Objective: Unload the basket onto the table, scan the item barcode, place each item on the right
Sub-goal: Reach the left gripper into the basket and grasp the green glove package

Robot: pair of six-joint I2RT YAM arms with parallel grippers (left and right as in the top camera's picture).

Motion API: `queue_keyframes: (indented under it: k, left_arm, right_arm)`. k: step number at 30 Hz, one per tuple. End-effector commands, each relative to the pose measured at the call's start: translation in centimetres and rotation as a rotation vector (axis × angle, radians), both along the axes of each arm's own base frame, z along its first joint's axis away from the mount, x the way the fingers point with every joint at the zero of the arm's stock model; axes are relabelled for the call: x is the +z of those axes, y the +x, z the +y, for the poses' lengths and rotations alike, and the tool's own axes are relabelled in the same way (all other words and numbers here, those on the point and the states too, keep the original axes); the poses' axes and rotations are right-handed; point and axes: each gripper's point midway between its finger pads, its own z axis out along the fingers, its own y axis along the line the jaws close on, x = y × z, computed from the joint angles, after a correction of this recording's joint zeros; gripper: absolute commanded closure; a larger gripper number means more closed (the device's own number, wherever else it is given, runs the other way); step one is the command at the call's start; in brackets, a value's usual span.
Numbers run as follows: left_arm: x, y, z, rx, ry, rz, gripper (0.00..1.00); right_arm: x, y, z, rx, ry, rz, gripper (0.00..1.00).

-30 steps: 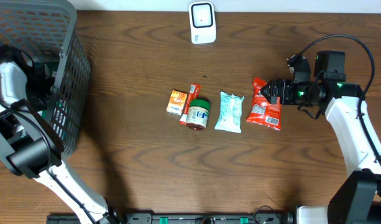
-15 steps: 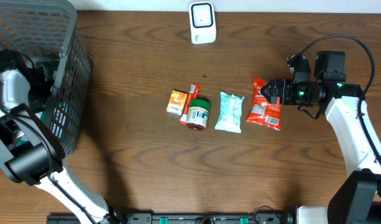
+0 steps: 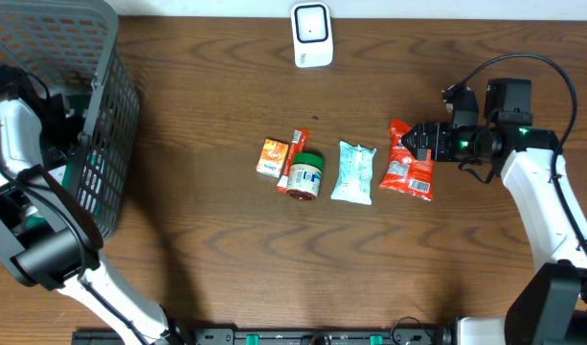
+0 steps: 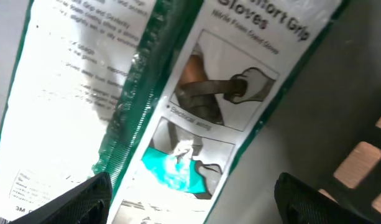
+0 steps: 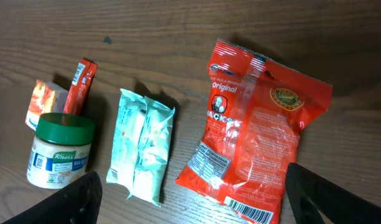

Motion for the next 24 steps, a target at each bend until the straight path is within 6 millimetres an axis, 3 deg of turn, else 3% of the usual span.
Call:
queue_keyframes:
  k: [1, 6, 7, 9, 12, 14, 16, 19, 22, 24]
  left_arm:
    - [0.9, 0.7, -0.8, -0.017, 0.019, -0.019, 0.16]
    - [-1.8, -0.2, -0.5, -0.025, 0.106, 0.04, 0.15]
    - [-2.5, -0.4, -0.6, -0.027, 0.106, 0.039, 0.09]
    - [-4.0, -0.8, -0.8, -0.026, 0.109, 0.043, 0.09]
    - [-6.1, -2.0, 0.3, 0.003, 0.18, 0.072, 0.09]
    - [-6.7, -2.2, 0.3, 0.006, 0.187, 0.07, 0.22]
    - [-7.2, -2.5, 0.1, 0.008, 0.184, 0.074, 0.54]
    - [-7.2, -2.5, 0.0, 0.028, 0.174, 0.069, 0.88]
    - [-6.5, -1.9, 0.3, 0.063, 0.178, 0.047, 0.94]
    - [-4.3, -1.0, 0.8, 0.068, 0.198, 0.008, 0.93]
  right_arm:
    - [-0.6, -0.2, 0.2, 0.009, -0.002, 0.015, 0.1]
    - [-0.5, -0.2, 0.2, 0.009, -0.002, 0.013, 0.1]
    - [-0.5, -0.2, 0.2, 0.009, -0.002, 0.013, 0.11]
    - [-0.5, -0.2, 0.2, 0.009, -0.002, 0.013, 0.1]
    - [-0.6, -0.2, 0.2, 0.009, -0.002, 0.014, 0.1]
    - [-0.6, -0.2, 0.2, 0.009, -0.002, 0.014, 0.1]
    - [-0.6, -0.2, 0.2, 0.009, -0.002, 0.014, 0.1]
    - [-0.6, -0.2, 0.2, 0.009, -0.002, 0.014, 0.1]
    - [-0.6, -0.2, 0.2, 0.009, -0.002, 0.014, 0.1]
    - [-0.6, -0.2, 0.2, 0.009, -0.002, 0.014, 0.1]
